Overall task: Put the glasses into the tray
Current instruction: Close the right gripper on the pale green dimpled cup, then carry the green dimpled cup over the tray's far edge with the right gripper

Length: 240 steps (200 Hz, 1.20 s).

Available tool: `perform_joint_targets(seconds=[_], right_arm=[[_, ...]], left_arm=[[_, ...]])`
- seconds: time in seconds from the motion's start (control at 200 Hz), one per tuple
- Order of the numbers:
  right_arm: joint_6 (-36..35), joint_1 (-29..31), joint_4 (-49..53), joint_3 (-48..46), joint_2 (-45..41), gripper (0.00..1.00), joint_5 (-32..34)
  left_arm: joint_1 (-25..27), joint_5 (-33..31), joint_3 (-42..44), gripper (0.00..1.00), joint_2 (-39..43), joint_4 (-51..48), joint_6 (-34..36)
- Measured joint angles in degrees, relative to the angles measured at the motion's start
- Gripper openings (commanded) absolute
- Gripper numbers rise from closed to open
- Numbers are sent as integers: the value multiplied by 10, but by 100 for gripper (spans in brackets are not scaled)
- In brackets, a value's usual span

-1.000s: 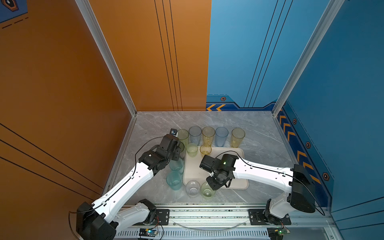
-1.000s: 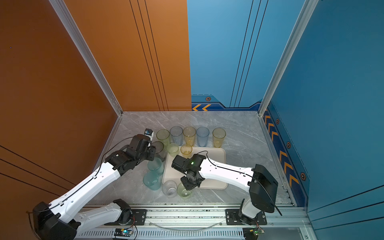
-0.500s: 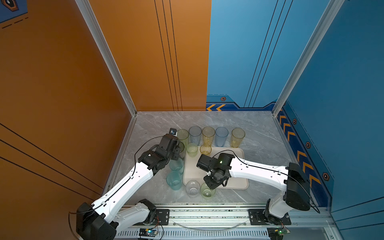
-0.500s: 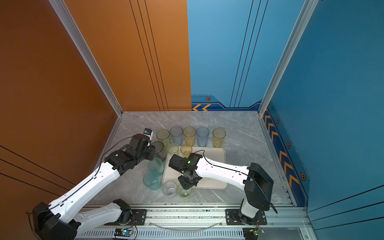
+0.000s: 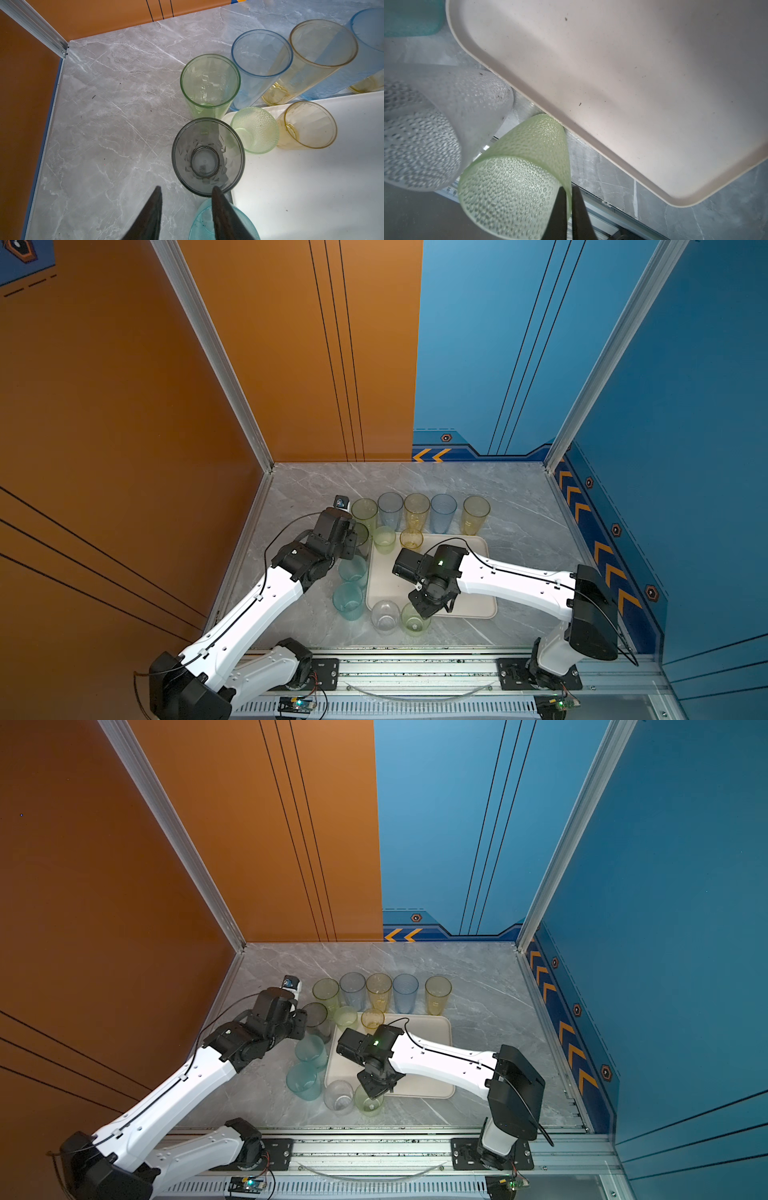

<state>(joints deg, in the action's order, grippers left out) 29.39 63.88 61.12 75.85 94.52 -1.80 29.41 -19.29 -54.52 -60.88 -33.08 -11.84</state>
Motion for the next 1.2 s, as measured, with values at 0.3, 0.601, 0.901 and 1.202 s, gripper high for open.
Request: perform_joint_targets(seconds=[0.3,0.601,0.901,1.202], right_arm=[[-2,4,11,1,0,5,5],[-4,5,15,9,1,8,5],[-8,7,15,11,14,14,5],[-9,8,15,15,17,8,5]], left_arm=[[-2,0,2,41,6,-1,0],[-6,0,9,41,10,-2,0],[-9,1,12,41,17,-2,0],[-14,3,16,41,21,-2,0]])
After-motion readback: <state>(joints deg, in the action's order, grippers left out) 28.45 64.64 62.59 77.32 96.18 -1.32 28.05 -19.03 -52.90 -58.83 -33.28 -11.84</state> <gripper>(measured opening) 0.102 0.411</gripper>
